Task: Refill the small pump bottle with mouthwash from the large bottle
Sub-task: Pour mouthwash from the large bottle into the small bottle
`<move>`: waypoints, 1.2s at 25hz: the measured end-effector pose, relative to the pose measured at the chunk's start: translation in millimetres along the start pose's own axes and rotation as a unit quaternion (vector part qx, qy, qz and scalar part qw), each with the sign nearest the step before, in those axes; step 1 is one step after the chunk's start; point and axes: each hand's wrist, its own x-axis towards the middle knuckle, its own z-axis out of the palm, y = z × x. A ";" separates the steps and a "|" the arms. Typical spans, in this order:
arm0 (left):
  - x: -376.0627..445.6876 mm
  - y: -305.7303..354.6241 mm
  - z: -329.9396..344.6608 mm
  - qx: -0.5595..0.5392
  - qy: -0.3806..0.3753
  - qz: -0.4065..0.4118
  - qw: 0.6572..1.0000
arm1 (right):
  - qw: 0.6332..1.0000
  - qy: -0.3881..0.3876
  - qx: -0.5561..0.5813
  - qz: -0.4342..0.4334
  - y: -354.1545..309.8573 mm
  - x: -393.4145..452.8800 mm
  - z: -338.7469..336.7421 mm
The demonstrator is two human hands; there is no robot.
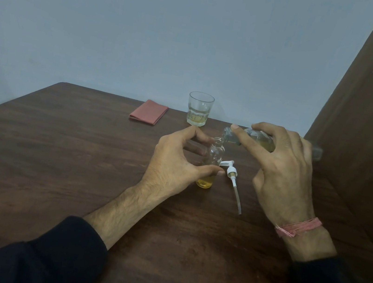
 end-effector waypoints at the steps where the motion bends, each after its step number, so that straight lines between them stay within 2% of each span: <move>1: 0.1 0.1 0.2 0.001 0.000 0.000 1.000 | 1.000 0.000 0.000 0.000 0.1 0.1 0.0; 30: 0.7 -1.7 -0.1 -0.003 -0.002 -0.001 1.000 | 1.000 0.002 0.001 -0.002 1.9 0.2 1.9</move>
